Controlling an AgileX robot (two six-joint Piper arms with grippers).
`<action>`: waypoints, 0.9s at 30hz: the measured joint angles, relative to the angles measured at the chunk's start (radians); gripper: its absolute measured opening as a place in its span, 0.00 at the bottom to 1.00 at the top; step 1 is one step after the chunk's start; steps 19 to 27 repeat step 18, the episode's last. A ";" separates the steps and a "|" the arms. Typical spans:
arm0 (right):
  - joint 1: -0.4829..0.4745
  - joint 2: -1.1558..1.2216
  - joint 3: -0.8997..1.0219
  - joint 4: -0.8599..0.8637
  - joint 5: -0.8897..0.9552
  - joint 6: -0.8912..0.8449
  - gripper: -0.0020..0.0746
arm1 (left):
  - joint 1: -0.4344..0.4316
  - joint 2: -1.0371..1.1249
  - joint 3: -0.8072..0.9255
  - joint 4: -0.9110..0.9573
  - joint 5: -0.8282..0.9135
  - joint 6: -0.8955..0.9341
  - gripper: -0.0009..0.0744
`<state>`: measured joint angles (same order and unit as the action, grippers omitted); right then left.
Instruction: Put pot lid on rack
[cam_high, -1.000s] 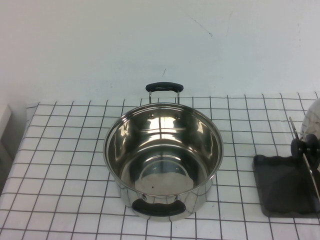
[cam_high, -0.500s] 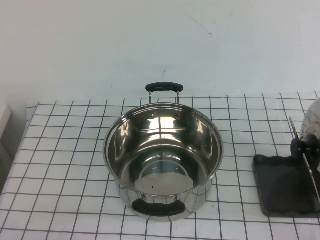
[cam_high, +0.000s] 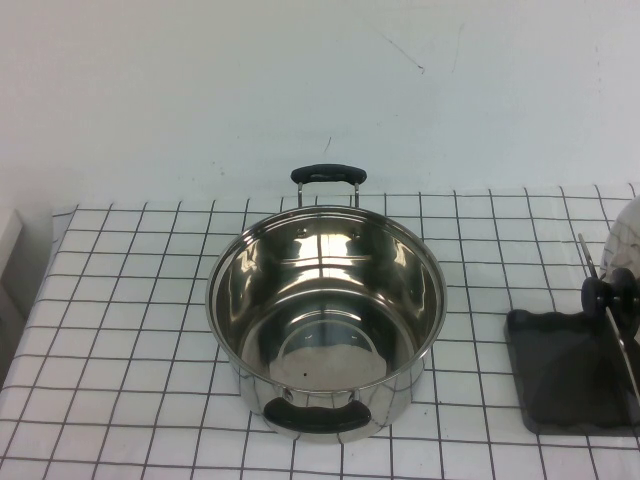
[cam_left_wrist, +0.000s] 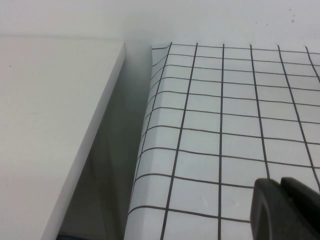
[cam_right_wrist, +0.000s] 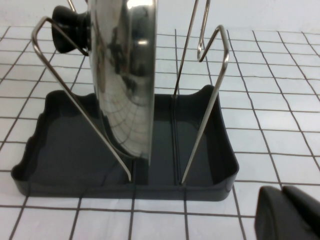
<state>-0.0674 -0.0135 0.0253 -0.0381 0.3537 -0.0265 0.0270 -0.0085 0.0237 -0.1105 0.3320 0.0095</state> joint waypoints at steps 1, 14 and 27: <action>0.000 0.000 0.000 0.000 0.000 0.000 0.02 | 0.000 0.000 0.000 0.000 0.000 0.000 0.01; 0.000 0.000 0.000 0.000 0.000 0.000 0.02 | 0.000 0.000 0.000 0.000 0.000 -0.010 0.01; 0.000 0.000 0.000 0.000 0.000 0.000 0.02 | 0.000 0.000 0.000 0.000 0.000 -0.010 0.01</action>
